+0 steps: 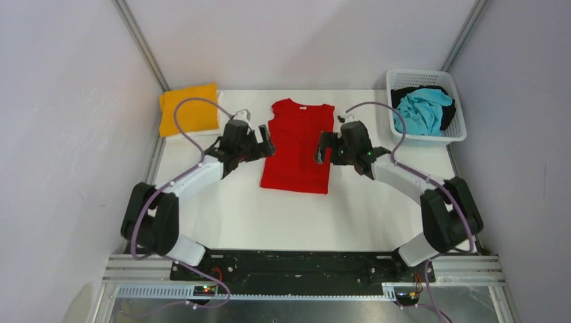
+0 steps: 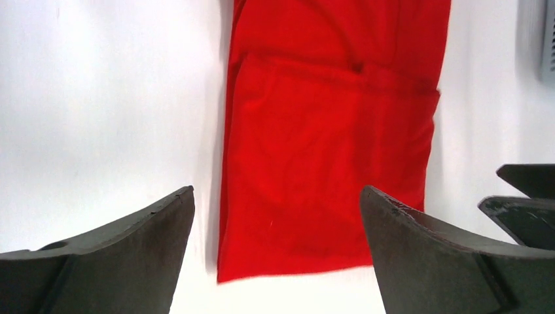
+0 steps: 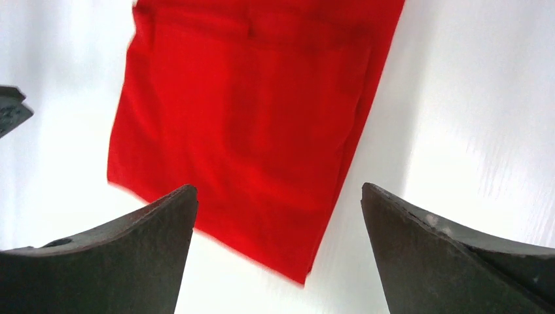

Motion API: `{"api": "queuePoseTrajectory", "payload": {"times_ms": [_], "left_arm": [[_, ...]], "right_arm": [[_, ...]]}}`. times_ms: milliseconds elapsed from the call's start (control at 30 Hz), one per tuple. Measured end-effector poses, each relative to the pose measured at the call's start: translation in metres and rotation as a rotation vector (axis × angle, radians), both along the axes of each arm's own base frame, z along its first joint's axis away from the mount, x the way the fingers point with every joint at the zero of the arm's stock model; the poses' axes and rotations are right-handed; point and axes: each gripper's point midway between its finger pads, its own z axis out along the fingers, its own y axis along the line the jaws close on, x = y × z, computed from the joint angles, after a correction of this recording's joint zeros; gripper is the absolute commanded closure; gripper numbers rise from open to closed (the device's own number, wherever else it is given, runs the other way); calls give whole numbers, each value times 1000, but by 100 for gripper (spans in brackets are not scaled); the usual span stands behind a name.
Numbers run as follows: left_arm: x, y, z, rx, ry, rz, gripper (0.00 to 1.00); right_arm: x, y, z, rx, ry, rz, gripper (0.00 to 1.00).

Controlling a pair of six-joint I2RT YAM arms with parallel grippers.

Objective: Fold and stack the t-shirts
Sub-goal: Fold the folded rectangular tshirt in 1/3 of the way, then grab one side of the 2/3 rectangular tshirt with both arms

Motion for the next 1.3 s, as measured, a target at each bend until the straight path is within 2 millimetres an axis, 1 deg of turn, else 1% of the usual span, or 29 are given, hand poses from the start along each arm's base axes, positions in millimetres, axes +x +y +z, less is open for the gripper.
{"api": "queuePoseTrajectory", "payload": {"times_ms": [67,100,133,200,233,267,300,333,367,400,433,467,500,533,633,667,733,767,867,900,933,967,1033,1200,1300], "left_arm": [[-22,6,-12,-13,26,2,0],[-31,8,-19,-17,43,2,0],[-41,10,-28,-26,62,2,0],[-64,15,-54,-32,128,4,0],[-73,17,-64,-35,158,4,3],[-83,19,-76,-36,195,7,5],[-89,20,-83,-39,218,10,10],[-94,20,-89,-44,240,11,13],[-94,19,-91,-55,242,16,20],[-91,17,-90,-65,233,18,28],[-89,15,-91,-73,230,24,32],[-88,15,-93,-78,235,30,39],[-85,13,-96,-81,235,32,43],[-82,11,-96,-89,233,35,48],[-77,6,-100,-105,243,36,56],[-76,4,-100,-113,244,32,60],[-76,3,-102,-119,249,28,67],[-76,2,-103,-121,252,30,68],[-77,2,-105,-122,258,34,76],[-78,2,-106,-123,260,36,83],[-79,3,-107,-124,262,39,86],[-79,3,-108,-125,263,42,95],[-80,4,-109,-123,264,47,99],[-82,6,-109,-108,254,59,100],[-84,9,-108,-97,253,66,100]], "right_arm": [[-18,3,1,3,-4,13,1],[-35,4,-5,2,12,23,1],[-46,3,-10,3,25,25,2],[-68,-2,-28,1,74,25,3],[-80,-5,-41,0,113,24,4],[-88,-7,-49,-2,140,24,5],[-97,-9,-59,-1,174,20,6],[-104,-11,-67,0,200,18,7],[-110,-12,-72,5,224,12,9],[-112,-12,-75,10,236,8,11],[-112,-11,-74,22,237,4,11],[-110,-8,-73,36,233,2,14],[-109,-6,-72,49,232,-2,16],[-108,-5,-73,58,235,-6,18],[-107,-2,-75,74,246,-17,22],[-106,-1,-75,81,246,-21,23],[-104,1,-75,92,246,-27,27],[-104,2,-75,97,247,-29,28],[-103,4,-76,110,252,-34,31],[-103,5,-76,114,254,-33,32],[-104,6,-77,114,256,-31,33],[-104,6,-77,115,257,-30,34],[-104,7,-77,115,259,-29,36],[-106,11,-80,119,264,-24,43],[-102,16,-81,138,257,-18,54]]}}
